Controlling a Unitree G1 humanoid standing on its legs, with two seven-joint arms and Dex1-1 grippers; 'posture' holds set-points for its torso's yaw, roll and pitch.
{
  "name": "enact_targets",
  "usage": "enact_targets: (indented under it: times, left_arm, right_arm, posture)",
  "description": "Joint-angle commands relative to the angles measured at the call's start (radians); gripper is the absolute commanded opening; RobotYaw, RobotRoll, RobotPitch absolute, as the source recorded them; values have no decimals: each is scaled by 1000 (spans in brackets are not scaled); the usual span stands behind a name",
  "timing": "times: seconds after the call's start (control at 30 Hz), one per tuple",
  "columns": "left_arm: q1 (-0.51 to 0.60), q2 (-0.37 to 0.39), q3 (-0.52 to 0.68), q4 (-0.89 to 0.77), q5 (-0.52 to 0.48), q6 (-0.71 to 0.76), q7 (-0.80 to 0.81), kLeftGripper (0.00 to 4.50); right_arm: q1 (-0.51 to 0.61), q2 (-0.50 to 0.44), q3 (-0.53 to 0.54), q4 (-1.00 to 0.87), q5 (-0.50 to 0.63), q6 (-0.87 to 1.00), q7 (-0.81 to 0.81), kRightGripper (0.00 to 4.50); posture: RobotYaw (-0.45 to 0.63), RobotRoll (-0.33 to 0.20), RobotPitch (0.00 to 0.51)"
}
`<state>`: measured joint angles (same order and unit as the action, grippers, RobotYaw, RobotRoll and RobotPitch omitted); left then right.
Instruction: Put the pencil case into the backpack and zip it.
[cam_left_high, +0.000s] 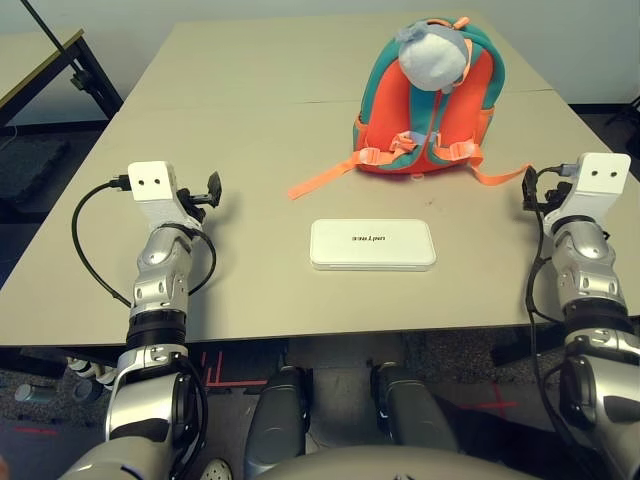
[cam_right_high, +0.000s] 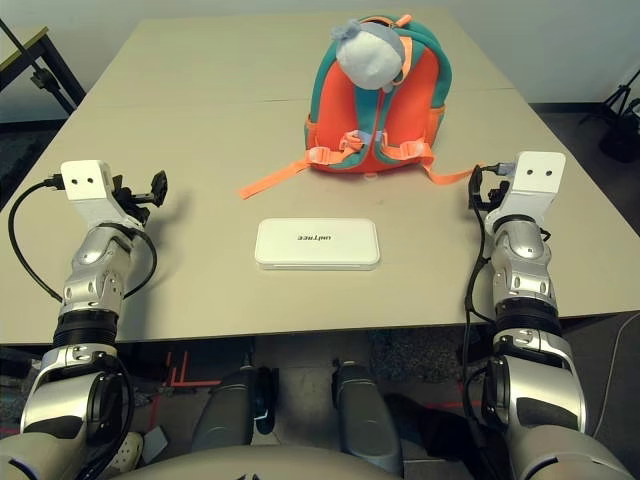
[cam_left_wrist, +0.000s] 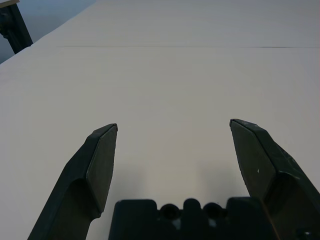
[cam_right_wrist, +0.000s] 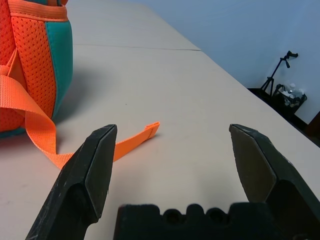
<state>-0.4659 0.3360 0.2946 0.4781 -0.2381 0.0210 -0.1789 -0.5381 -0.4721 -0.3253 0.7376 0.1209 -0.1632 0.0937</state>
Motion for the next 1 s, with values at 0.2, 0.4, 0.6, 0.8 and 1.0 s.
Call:
enact_targets:
  times: [0.2, 0.4, 0.6, 0.8, 1.0]
  left_arm:
    - [-6, 7, 2, 3, 5, -8, -4, 4500]
    - [-26, 5, -2, -5, -4, 6, -11, 4500]
    - [-34, 11, -17, -102, -47, 105, -71, 4500]
    - [-40, 42, -9, -309, -214, 472, -149, 4500]
    - [-87, 53, 57, -412, -437, 854, -142, 4500]
  right_arm:
    - [-25, 8, 12, 31, -6, -14, -2, 4483]
    - [-24, 10, 24, 23, -9, -16, 17, 4483]
    - [-28, 12, 26, 37, -9, -23, 18, 4483]
    - [-41, 8, 44, 55, -16, -34, 35, 4483]
    - [-20, 4, 80, 26, -38, -23, 79, 4483]
  posture:
    - [-31, 0, 109]
    - [-31, 0, 109]
    - [-14, 0, 108]
    - [-9, 0, 110]
    - [-10, 0, 108]
